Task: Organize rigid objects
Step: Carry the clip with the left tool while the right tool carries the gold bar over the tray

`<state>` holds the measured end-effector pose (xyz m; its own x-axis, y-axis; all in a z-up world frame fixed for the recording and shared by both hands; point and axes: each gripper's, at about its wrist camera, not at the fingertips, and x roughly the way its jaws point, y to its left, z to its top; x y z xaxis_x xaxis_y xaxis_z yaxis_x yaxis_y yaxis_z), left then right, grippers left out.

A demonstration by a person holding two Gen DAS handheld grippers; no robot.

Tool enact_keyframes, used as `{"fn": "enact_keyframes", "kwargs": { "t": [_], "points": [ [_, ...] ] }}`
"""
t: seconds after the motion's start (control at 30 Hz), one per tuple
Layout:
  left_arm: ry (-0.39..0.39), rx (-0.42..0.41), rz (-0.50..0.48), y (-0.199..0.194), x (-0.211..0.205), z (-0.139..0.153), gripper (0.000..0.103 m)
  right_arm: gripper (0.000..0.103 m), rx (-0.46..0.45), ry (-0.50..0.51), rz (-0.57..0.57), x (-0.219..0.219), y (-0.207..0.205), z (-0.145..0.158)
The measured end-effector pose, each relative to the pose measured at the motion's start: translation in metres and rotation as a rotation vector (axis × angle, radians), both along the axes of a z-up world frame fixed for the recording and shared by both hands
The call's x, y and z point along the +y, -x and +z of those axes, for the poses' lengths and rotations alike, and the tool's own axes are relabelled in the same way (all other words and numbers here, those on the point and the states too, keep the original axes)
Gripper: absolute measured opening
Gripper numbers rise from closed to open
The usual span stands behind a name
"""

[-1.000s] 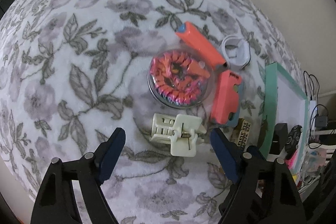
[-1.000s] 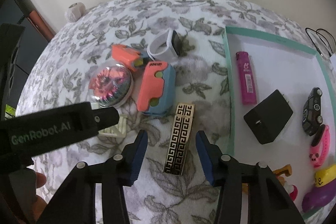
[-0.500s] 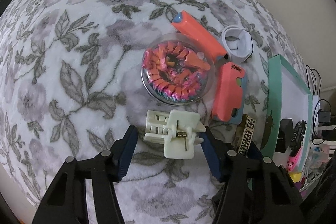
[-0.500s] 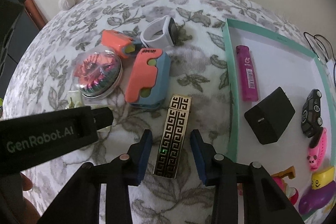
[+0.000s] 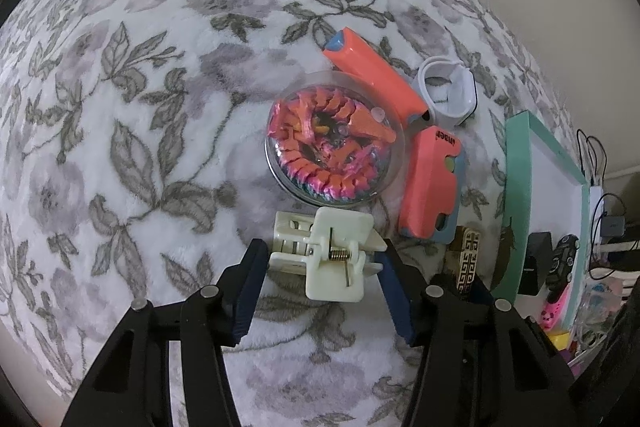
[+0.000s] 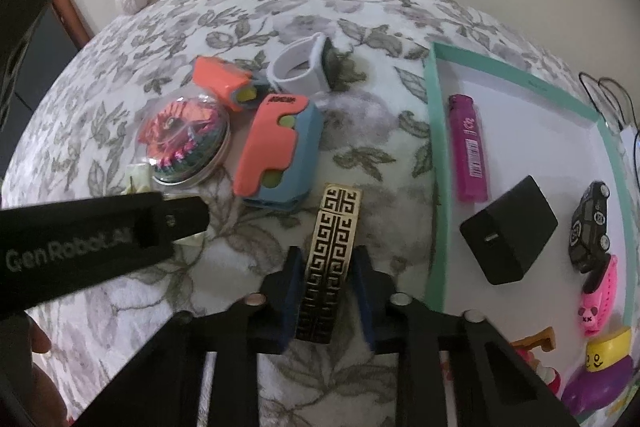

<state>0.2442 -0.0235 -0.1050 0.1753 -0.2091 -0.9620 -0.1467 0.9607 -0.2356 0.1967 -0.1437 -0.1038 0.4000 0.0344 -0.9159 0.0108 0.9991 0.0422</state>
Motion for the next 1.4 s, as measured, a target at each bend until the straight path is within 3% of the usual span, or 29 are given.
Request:
{"fn": "enact_keyframes", "kwargs": {
  "t": [0.5,0.77,1.13,1.4],
  "points": [
    [0.046,-0.043,0.036,0.001,0.019,0.026,0.057,0.022,0.018,-0.218,-0.094,-0.031,0.002,0.013],
    [0.086,-0.077,0.043,0.003,0.016,0.044,0.057,0.022,-0.054,-0.276,-0.128,-0.047,0.010,0.044],
    [0.158,-0.255,-0.007,0.006,-0.003,0.114,0.057,0.022,-0.199,-0.230,-0.181,-0.080,0.026,0.099],
    [0.216,-0.314,-0.116,0.007,-0.056,0.130,0.057,0.022,-0.254,-0.147,-0.275,-0.130,0.048,0.123]
  ]
}}
